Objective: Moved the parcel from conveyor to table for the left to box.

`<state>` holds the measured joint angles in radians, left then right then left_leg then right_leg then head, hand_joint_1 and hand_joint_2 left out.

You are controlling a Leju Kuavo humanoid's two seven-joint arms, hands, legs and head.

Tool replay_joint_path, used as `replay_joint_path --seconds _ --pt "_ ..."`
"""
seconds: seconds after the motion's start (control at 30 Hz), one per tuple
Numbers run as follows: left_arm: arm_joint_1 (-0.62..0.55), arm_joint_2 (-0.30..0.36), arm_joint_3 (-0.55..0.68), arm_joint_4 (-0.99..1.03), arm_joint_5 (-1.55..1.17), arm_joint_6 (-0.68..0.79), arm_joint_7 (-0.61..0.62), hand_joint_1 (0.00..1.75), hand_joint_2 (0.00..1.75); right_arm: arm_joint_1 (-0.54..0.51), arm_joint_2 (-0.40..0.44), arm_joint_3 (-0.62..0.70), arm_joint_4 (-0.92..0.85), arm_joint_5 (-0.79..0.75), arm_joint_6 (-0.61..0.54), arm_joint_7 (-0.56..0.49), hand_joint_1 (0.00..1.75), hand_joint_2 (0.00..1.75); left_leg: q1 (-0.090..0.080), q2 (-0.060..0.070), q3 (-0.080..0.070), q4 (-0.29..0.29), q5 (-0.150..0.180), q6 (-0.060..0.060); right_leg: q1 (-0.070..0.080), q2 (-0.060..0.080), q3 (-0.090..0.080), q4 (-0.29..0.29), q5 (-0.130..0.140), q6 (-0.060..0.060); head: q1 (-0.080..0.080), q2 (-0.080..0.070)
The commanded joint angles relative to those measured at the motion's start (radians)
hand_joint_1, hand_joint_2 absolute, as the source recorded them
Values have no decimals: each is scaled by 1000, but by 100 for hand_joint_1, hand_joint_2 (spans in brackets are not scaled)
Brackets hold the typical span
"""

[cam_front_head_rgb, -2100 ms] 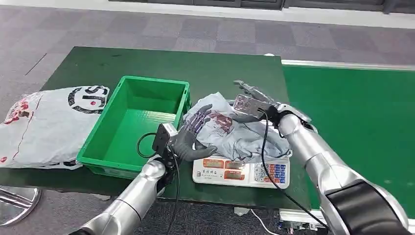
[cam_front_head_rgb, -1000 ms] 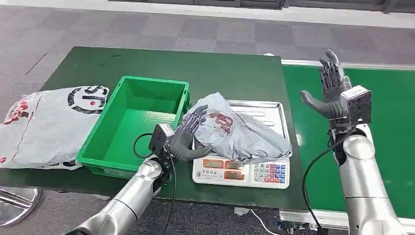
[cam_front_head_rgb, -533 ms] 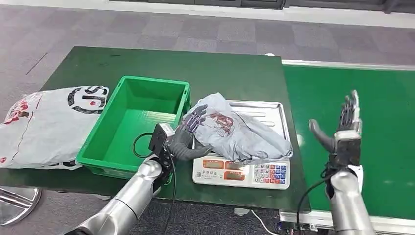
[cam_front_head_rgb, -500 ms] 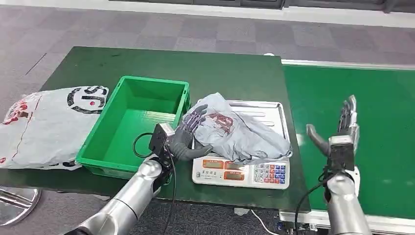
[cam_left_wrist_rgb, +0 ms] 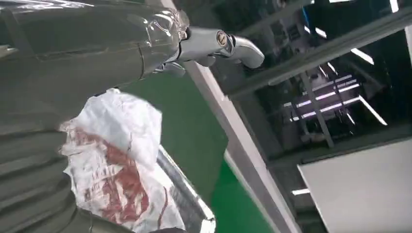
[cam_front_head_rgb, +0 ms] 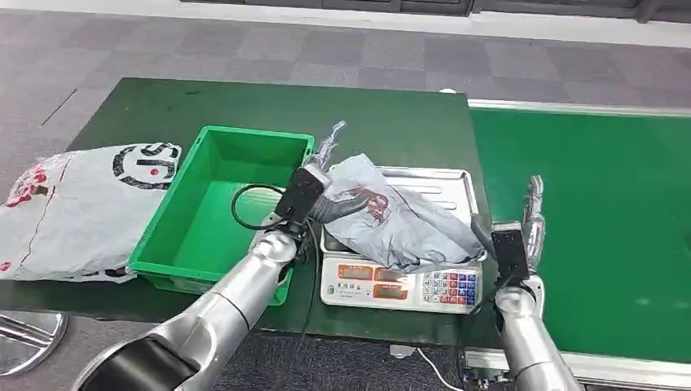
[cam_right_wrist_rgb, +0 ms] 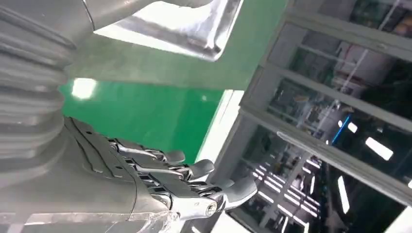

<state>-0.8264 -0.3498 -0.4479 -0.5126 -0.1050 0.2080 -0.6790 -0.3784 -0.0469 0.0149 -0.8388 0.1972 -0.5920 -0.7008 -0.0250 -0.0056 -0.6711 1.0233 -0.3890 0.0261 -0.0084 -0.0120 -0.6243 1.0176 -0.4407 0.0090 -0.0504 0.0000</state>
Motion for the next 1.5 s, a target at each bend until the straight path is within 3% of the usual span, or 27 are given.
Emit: replay_joint_path --seconds 0.03,0.77,0.8,0.97,1.0,1.07,1.1,1.3,1.43,1.47,1.5 --pt "-85 1 -115 173 -16 28 1 0 175 -81 13 86 142 -16 2 3 0 175 1 2 2 0 -1 -3 1 3 2 -1 0 -1 0 0" --pt "-85 1 -115 173 -16 28 1 0 175 -81 13 86 142 -16 2 3 0 175 2 3 3 0 -2 -5 2 4 2 -1 0 -1 0 0" --pt "-96 8 -167 193 -73 33 17 0 175 -76 10 94 135 -20 11 3 0 175 1 3 1 0 -1 -3 1 3 1 0 -1 -1 0 0" --pt "-113 1 -343 232 -274 70 234 0 175 -72 12 125 138 -44 6 3 0 175 2 3 4 -1 -2 -5 2 4 3 -2 -1 -1 0 0" --pt "-114 1 -416 224 -313 -7 329 0 175 -83 13 135 151 -46 10 3 0 175 2 2 2 0 -1 -4 1 2 2 -1 -1 -1 0 0" --pt "-119 1 -517 217 -322 -255 647 0 175 -111 16 142 190 -45 7 3 0 175 1 2 1 0 -1 -3 1 2 1 -1 -1 -1 0 0" --pt "-120 1 -542 222 -314 -300 696 0 175 -127 17 141 207 -45 9 3 0 175 2 3 2 0 -1 -4 2 3 2 -1 0 -1 0 0" --pt "-137 1 -639 237 -316 -488 746 9 175 -170 12 139 265 -21 -2 3 0 175 1 2 3 -1 -1 -3 1 2 3 -1 -1 -1 0 0" --pt "-133 1 -658 231 -310 -506 728 21 175 -140 5 139 235 -17 -17 3 0 175 2 2 7 -3 -1 -4 1 3 7 -4 0 -1 0 0" --pt "-134 1 -660 232 -311 -503 729 0 175 -140 5 138 237 -20 -11 3 0 175 1 2 7 -2 -1 -3 1 2 7 -3 0 -1 0 0" --pt "-135 1 -674 235 -320 -493 726 0 175 -142 4 136 245 -18 -1 3 0 175 1 2 7 -3 -1 -4 1 3 7 -3 0 -1 0 0"
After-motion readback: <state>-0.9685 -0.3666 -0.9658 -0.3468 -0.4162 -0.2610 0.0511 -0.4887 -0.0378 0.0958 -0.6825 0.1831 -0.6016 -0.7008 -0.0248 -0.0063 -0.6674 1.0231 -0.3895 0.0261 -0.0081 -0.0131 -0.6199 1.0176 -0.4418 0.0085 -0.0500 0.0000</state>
